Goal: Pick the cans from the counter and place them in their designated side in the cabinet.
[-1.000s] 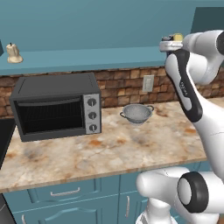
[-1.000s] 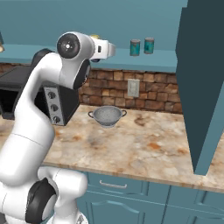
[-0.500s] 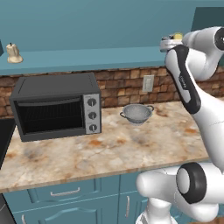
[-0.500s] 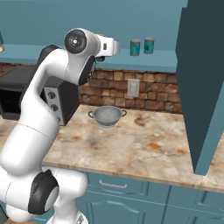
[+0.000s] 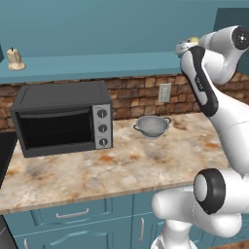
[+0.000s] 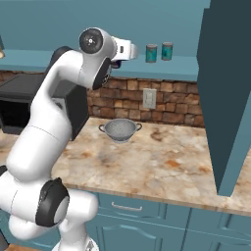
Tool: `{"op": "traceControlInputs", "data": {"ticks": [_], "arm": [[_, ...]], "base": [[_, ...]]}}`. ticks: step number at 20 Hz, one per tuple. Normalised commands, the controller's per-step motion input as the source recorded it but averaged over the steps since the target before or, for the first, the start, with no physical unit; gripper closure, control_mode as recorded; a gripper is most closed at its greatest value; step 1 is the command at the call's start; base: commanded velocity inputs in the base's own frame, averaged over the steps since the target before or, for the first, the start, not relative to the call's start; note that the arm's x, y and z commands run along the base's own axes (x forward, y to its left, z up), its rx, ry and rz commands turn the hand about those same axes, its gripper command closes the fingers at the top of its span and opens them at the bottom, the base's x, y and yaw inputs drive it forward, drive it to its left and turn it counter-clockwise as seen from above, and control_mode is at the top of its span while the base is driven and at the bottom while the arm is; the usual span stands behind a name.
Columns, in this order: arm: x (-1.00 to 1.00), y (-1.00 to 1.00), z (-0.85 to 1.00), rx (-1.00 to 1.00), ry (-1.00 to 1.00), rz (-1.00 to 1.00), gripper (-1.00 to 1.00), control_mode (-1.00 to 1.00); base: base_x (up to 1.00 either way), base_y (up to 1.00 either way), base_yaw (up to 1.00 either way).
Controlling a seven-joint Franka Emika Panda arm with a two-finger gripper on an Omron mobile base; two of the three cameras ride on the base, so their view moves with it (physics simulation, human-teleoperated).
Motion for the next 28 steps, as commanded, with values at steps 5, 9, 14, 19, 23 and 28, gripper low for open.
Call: {"op": "traceControlInputs", "data": {"ticks": [5, 9, 14, 19, 23, 28], "arm": [[0.27, -0.09, -0.04, -0.02, 0.03, 0.0, 1.0, -1.0], [0.3, -0.08, -0.03, -0.01, 0.02, 0.0, 1.0, -1.0], [0.35, -0.01, -0.07, -0.01, 0.02, 0.0, 1.0, -1.0], [0.29, -0.01, -0.04, 0.0, 0.02, 0.0, 1.0, -1.0], [0.26, -0.08, -0.03, 0.0, 0.02, 0.0, 1.0, -1.0], [0.27, -0.07, -0.05, 0.0, 0.03, 0.0, 1.0, -1.0]], "base": [[0.0, 0.0, 0.0], [0.0, 0.0, 0.0], [0.0, 0.0, 0.0], [0.0, 0.0, 0.0], [0.0, 0.0, 0.0], [0.0, 0.0, 0.0]]}}
